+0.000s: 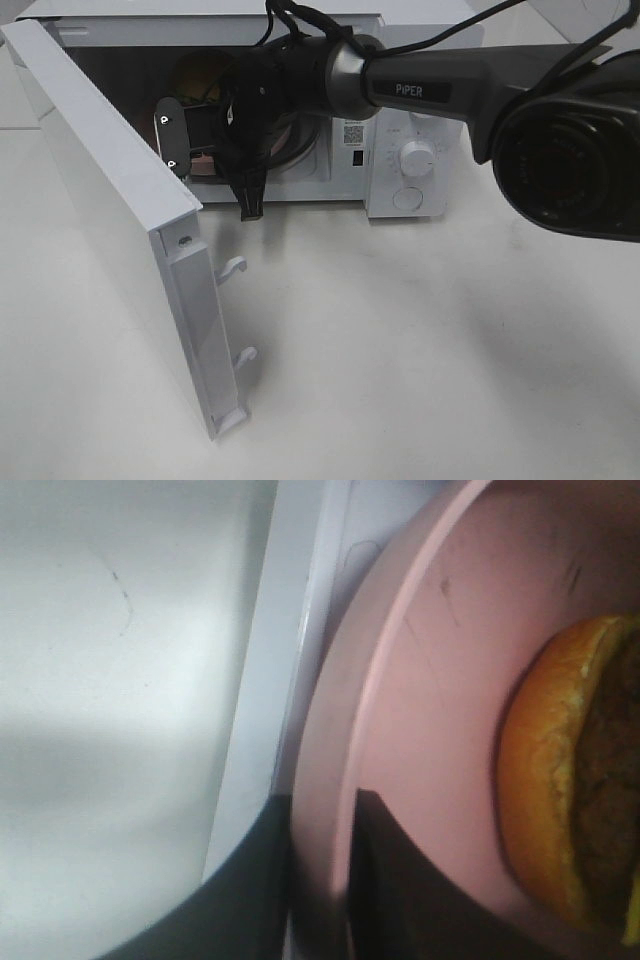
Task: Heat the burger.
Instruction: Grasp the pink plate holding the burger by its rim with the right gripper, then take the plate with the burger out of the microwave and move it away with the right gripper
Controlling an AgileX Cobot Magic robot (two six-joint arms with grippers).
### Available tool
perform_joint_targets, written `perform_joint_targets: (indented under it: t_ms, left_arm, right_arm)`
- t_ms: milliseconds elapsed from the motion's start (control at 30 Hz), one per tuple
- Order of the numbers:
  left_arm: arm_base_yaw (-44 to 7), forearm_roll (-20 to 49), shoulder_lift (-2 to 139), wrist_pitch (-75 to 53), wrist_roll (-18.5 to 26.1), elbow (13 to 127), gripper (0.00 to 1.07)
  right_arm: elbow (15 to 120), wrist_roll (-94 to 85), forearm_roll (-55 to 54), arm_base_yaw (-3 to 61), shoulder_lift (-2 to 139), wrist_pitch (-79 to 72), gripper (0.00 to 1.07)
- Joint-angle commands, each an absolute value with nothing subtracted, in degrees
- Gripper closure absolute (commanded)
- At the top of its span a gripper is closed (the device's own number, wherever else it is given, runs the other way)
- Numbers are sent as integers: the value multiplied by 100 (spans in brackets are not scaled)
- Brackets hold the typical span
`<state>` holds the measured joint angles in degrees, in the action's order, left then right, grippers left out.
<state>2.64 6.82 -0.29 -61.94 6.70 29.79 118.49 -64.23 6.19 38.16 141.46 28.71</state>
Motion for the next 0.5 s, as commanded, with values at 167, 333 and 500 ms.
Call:
perform_joint_targets:
  t_ms: [167,333,500]
  left_arm:
    - [258,693,-126,-6142,670,2956,9]
    - [258,693,-126,-6142,670,2956,9]
    - [258,693,-126,-6142,670,2956,9]
  right_arm:
    - [11316,-6990,625,3759,13671,2779,107]
    - [10903,-7460,625,3759,13407,2756,107]
    - [10239,-8182,504,3759,13018,2303,107]
